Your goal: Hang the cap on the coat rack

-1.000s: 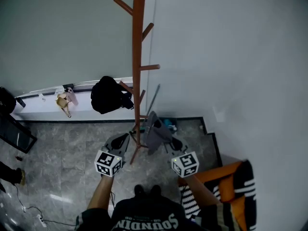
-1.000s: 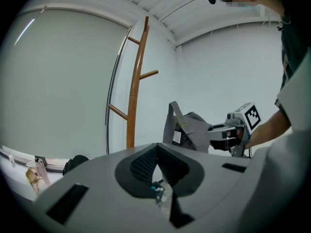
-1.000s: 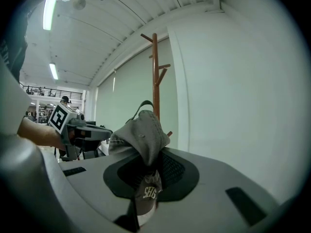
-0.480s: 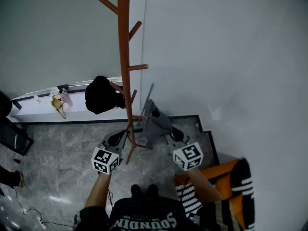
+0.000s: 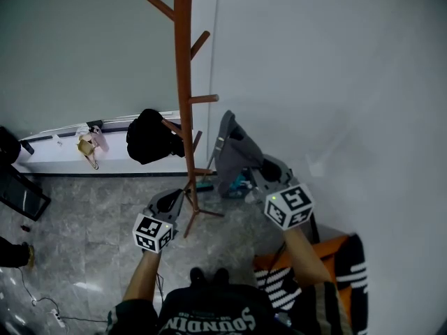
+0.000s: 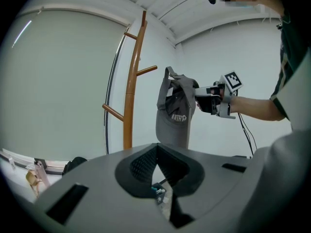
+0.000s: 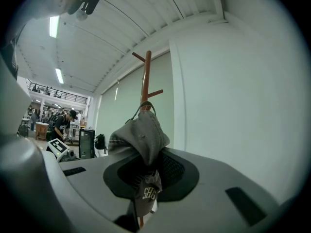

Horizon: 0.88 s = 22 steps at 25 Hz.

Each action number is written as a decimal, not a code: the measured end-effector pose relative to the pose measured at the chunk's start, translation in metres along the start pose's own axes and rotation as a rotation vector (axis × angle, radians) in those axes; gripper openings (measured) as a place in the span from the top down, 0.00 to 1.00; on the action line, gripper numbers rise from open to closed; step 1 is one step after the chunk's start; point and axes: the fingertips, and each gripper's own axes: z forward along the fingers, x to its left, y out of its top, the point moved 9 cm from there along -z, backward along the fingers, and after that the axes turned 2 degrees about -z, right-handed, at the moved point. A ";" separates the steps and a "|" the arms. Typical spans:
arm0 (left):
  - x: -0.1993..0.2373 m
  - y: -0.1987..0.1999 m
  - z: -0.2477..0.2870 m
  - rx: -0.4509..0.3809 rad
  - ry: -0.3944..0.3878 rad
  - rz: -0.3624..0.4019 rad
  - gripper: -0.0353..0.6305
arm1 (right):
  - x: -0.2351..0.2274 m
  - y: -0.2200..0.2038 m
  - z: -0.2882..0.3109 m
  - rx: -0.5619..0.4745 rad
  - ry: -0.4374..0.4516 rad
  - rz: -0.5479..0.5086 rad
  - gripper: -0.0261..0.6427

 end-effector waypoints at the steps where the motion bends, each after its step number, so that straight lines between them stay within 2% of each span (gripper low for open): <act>1: 0.001 0.000 0.000 0.000 0.004 -0.001 0.95 | -0.003 0.006 0.003 -0.006 0.001 -0.002 0.91; 13: 0.013 -0.004 -0.009 0.006 0.043 -0.011 0.95 | -0.015 0.040 0.041 -0.007 0.038 -0.020 0.91; 22: 0.025 -0.010 -0.020 0.013 0.078 -0.031 0.94 | -0.011 0.028 0.072 0.051 0.062 -0.004 0.91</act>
